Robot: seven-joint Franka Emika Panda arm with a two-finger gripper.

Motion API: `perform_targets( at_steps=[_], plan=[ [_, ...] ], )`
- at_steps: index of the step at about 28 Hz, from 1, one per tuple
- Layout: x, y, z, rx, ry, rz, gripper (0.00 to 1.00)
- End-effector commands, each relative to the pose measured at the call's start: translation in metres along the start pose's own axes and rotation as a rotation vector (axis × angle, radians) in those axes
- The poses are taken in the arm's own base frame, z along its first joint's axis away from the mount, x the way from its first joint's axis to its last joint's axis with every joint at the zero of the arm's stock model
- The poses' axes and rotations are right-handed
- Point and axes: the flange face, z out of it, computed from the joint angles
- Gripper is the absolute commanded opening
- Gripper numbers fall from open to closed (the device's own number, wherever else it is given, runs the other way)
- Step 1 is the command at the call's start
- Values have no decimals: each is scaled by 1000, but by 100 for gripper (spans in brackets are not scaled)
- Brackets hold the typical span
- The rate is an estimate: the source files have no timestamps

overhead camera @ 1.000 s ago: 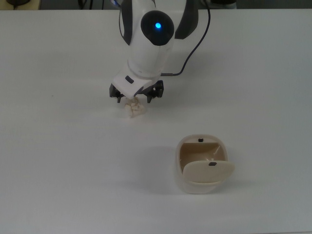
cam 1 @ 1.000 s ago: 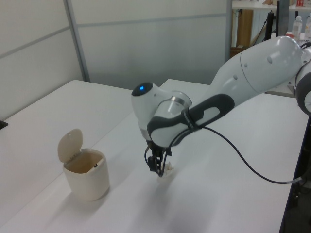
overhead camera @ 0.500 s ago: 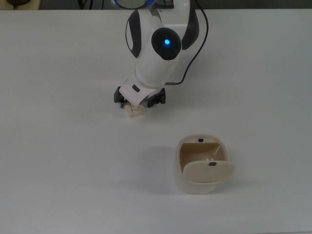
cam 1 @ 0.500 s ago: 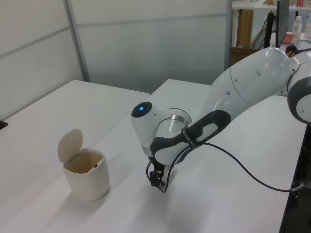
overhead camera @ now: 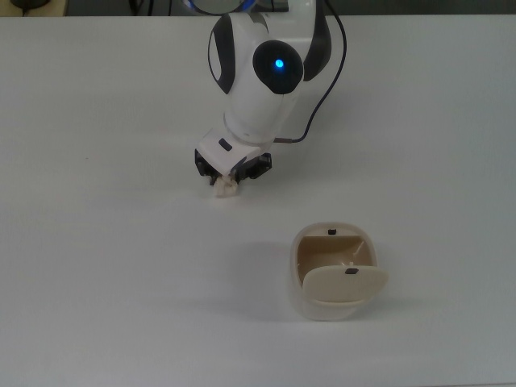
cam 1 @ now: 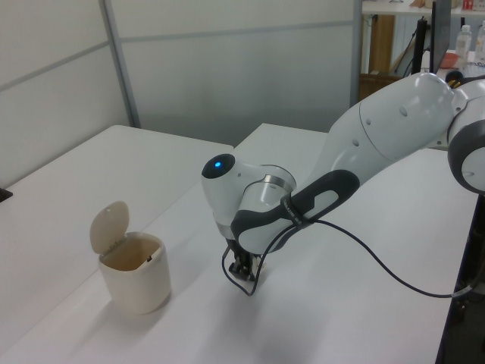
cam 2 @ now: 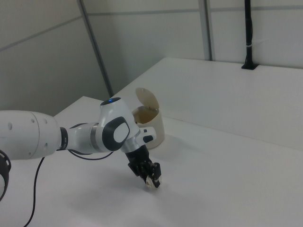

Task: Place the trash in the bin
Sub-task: 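Lift the paper ball and carry it over the cream bin's opening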

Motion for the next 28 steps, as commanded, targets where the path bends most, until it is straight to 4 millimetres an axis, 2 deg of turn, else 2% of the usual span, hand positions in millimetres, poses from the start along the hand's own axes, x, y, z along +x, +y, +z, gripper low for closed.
perform_targets(
  at_steps=[1, 5, 6, 7, 12, 13, 16, 18, 23, 24, 28],
  plan=[
    [6, 6, -14, -12, 46, 29, 0],
    [12, 13, -45, 5, 91, 55, 0],
    [13, 16, -56, 9, 107, 64, 0],
    [15, 20, -78, 21, 142, 92, 0],
    [20, 29, -125, 62, 218, 162, 1],
    [24, 29, -141, 84, 246, 186, 2],
    [32, 25, -162, 114, 284, 228, 2],
    [37, 9, -182, 146, 324, 266, 3],
    [49, -12, -187, 164, 344, 337, 4],
    [56, -27, -188, 182, 367, 346, 4],
    [66, -52, -180, 203, 433, 377, 6]
  ],
)
